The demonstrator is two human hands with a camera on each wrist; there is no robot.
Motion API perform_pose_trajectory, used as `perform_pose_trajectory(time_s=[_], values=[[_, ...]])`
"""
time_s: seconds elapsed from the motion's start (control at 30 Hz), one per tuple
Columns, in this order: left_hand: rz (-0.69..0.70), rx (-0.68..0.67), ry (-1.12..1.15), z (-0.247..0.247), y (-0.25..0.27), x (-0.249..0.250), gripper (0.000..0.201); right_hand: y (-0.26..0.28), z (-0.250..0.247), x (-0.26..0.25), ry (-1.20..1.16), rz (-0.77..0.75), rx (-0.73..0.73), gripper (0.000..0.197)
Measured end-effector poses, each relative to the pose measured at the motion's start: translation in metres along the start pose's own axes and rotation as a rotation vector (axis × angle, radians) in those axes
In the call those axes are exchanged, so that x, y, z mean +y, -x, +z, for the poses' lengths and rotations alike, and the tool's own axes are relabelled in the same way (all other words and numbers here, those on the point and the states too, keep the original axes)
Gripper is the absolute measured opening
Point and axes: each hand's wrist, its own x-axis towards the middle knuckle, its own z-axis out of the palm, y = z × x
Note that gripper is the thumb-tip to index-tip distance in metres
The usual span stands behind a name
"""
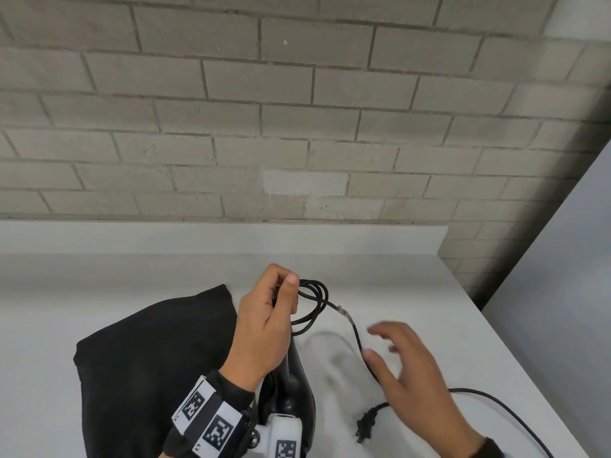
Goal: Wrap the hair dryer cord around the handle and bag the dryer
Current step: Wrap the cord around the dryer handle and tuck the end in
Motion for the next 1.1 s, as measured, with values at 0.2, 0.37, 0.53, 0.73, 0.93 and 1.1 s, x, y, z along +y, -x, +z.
perform_pose_trajectory(time_s=[0.2, 0.37, 0.53, 0.73, 0.93, 1.1], values=[[0.031, -0.018, -0.029, 0.002, 0.000, 0.001, 0.032, -0.041, 0.017, -0.041, -0.090, -0.122, -0.199, 0.026], [0.039, -0.013, -0.072, 0.003, 0.000, 0.002, 0.037, -0.039, -0.007, -0.062, -0.001, -0.340, 0.101, 0.008], [0.087, -0.053, -0.146, 0.009, -0.001, 0.003, 0.047, -0.052, -0.031, -0.087, 0.011, -0.525, 0.014, 0.009], [0.172, -0.129, -0.152, 0.007, -0.002, 0.004, 0.066, -0.087, -0.039, -0.102, -0.253, -0.410, -0.060, 0.007], [0.188, -0.129, -0.119, 0.007, -0.002, 0.006, 0.048, -0.108, -0.020, -0.097, -0.559, -0.147, -0.171, 0.012], [0.146, -0.088, -0.123, 0.002, -0.004, 0.003, 0.040, -0.103, 0.001, -0.083, -0.875, 0.169, -0.168, 0.016]])
